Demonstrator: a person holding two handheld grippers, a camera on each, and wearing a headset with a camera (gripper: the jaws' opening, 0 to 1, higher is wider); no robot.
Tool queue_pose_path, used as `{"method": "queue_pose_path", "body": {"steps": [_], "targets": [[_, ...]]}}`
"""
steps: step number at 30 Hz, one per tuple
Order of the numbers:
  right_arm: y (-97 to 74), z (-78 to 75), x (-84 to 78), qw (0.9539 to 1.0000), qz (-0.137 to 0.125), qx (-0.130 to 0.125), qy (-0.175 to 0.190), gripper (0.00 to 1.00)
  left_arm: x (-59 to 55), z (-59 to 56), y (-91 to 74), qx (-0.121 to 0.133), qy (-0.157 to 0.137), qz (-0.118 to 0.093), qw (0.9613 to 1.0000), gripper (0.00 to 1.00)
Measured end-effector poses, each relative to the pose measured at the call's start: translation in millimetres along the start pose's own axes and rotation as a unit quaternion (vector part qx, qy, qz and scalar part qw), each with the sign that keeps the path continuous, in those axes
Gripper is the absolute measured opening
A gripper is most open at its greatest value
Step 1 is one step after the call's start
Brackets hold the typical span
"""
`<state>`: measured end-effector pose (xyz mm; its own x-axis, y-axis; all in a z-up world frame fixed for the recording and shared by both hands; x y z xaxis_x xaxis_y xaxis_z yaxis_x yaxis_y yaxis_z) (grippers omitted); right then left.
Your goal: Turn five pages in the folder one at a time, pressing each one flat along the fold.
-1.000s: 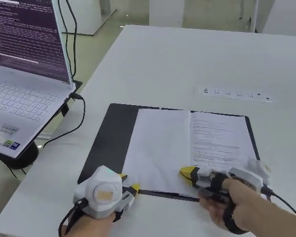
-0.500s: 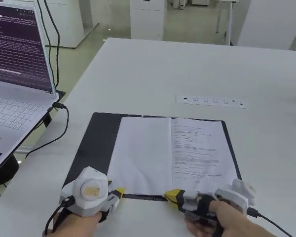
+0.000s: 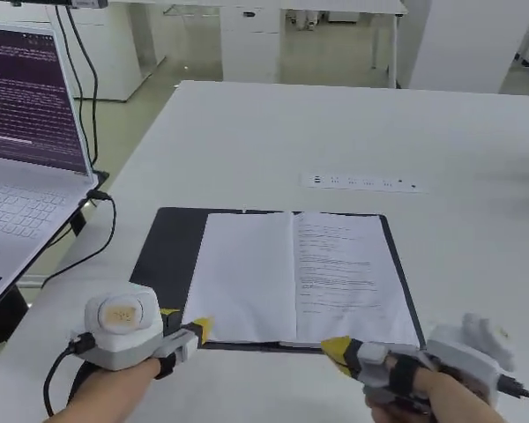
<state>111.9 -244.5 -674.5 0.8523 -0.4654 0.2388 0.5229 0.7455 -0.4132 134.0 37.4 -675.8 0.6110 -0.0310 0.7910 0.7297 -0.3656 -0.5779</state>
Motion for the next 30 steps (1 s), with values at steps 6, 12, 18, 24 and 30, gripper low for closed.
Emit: {"method": "queue_pose_path", "body": {"steps": [6,12,18,24,30], "targets": [[-39.7,19.0,17.4,0.9896,-0.067,-0.034,-0.122,0.25,10.5,-12.2,-29.8,-0.009,0.001,-0.028,0.9996,0.49],[-66.3,23.1,30.4,0.9469,-0.114,-0.132,-0.270,0.64,15.8,-27.8,-48.0,0.000,0.013,-0.043,0.9990,0.74],[-77.1,12.3,39.6,0.9211,-0.133,-0.169,-0.325,0.93,19.0,-42.6,-59.0,0.003,0.037,-0.055,0.9978,0.93],[-88.2,5.5,39.7,0.9167,-0.133,-0.177,-0.333,1.00,18.2,-44.5,-63.3,0.004,0.044,-0.051,0.9977,0.99],[-93.5,-1.5,36.3,0.9162,-0.126,-0.185,-0.332,0.98,14.4,-45.7,-64.4,0.005,0.048,-0.039,0.9980,0.99]]}}
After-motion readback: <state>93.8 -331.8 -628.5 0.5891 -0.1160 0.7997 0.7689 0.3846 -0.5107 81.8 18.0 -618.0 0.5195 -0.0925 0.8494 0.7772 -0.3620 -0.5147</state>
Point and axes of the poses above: the centre of the closed fingertips' face, and the gripper's own axes: y roughly forward along the fingers, z roughly to its left, x roughly out of its top, the point moved 7 cm from there along -y, roughly backward along the fingers, and after that the axes turned 6 degrees about z, right-handed, at the moved point
